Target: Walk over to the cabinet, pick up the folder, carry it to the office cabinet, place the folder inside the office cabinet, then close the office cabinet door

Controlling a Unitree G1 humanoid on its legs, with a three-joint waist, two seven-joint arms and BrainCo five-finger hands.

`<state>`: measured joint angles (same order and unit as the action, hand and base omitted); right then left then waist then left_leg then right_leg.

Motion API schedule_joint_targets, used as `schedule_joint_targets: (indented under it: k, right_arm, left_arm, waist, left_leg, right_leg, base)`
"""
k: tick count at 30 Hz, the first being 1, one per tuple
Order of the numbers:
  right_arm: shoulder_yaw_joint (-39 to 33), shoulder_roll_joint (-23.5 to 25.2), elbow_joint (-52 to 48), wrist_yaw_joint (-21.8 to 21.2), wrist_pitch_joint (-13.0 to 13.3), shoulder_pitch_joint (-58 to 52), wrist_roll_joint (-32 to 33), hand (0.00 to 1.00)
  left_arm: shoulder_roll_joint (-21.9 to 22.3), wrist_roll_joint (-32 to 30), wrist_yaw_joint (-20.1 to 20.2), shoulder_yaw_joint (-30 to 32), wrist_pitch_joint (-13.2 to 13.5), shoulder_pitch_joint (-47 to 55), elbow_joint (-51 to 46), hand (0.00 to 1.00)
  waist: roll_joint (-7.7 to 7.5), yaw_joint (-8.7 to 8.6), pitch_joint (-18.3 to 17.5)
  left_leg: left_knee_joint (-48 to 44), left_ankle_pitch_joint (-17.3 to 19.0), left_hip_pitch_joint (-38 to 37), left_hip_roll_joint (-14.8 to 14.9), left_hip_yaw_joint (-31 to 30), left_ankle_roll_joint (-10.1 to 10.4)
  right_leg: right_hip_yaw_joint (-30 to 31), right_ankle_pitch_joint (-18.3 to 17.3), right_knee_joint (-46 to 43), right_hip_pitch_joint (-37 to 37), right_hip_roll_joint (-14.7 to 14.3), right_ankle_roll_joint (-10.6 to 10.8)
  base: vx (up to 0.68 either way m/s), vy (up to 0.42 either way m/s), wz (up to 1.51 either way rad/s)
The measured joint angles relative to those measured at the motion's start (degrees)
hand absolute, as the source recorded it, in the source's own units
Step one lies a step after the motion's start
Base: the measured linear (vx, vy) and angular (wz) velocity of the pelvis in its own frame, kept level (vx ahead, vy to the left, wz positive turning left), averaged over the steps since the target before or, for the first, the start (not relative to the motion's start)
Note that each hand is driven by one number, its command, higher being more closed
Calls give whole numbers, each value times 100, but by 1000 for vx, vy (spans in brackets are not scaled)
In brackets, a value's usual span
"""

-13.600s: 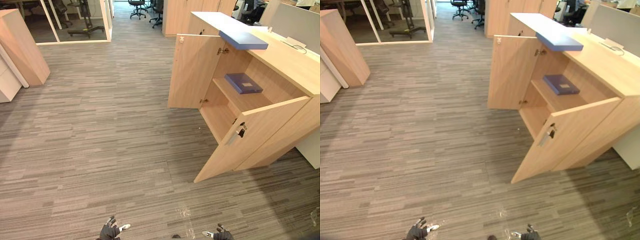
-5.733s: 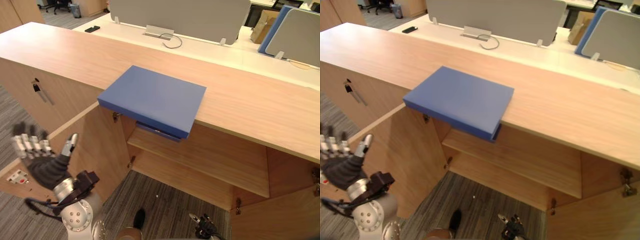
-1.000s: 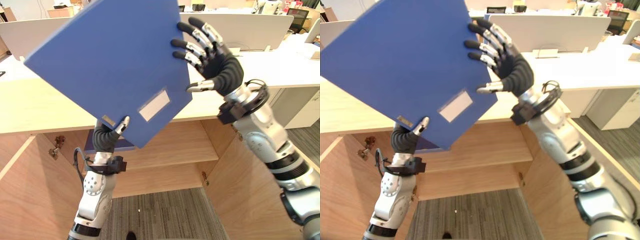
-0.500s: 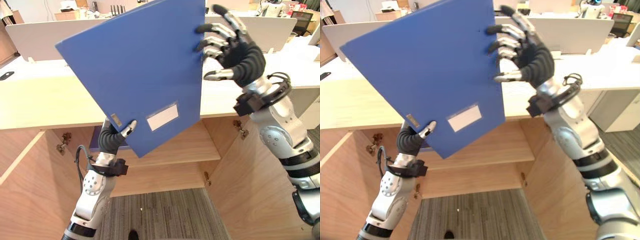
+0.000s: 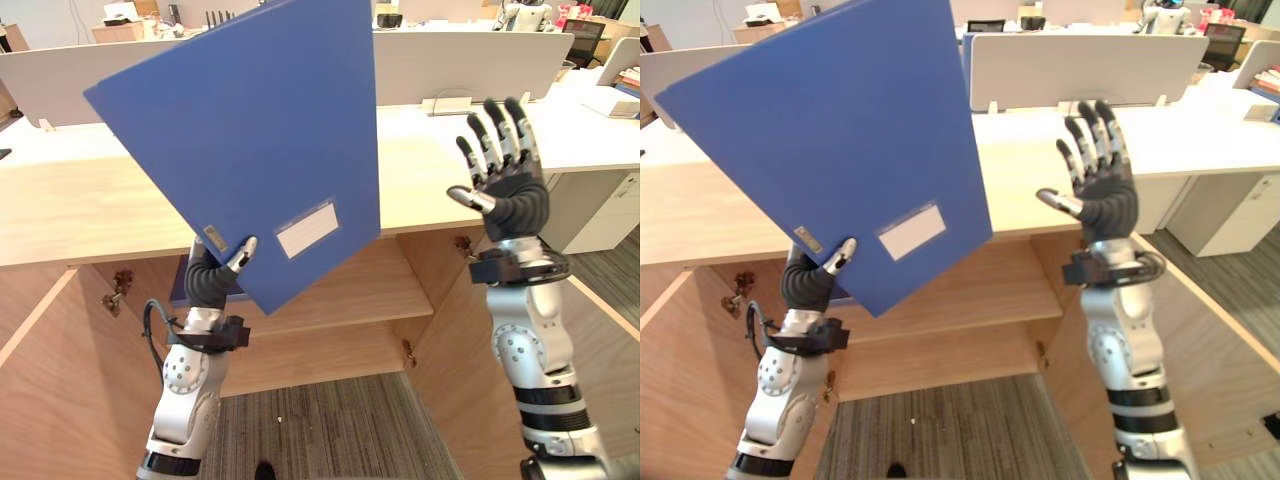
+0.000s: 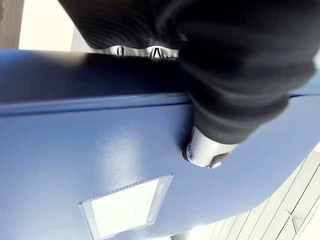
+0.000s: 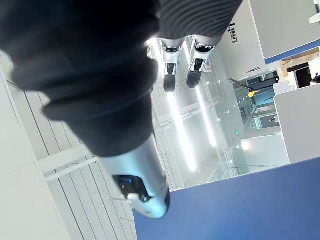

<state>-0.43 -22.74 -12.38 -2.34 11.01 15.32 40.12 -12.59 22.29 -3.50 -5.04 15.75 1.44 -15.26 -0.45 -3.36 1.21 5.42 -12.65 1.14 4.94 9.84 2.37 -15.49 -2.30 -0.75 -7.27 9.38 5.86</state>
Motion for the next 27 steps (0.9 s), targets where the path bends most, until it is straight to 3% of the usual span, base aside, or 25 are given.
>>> schedule_joint_targets:
  k: [8, 12, 18, 27]
  right_arm:
    - [550, 65, -36, -353, -211, -24, -55, 0]
    - [887, -14, 330, -448, -317, 247, 335, 0]
    - [1187, -944, 1289, -470, -453, 1453, 919, 0]
    - [1330, -1343, 2147, -354, -472, 2158, 1271, 0]
  left_arm:
    - [1, -26, -13, 65, -11, 37, 135, 100]
    - [-3, 21, 3, 58, -11, 37, 135, 100]
    - [-254, 532, 298, -106, -11, 58, 52, 100]
    - [-584, 1136, 758, -227, -5, 138, -544, 100]
  waist:
    - [-14, 15, -5]
    - [-26, 48, -12]
    - [-33, 134, -17]
    - [-40, 201, -21]
  left_leg:
    - [0, 26, 2, 8, 26, 25]
    - [-1, 22, 9, 7, 26, 19]
    - [-1, 15, 45, 1, -23, 13]
    - [0, -2, 79, -8, -110, 8]
  right_leg:
    - [8, 4, 42, 0, -4, 4]
    - [6, 37, 49, 1, -4, 42]
    - [-17, 45, 50, 2, -12, 54]
    - [-117, 45, 33, -17, -17, 54]
  base:
    - [-2, 3, -1]
    - [0, 0, 0]
    - [0, 7, 4]
    - [0, 1, 4]
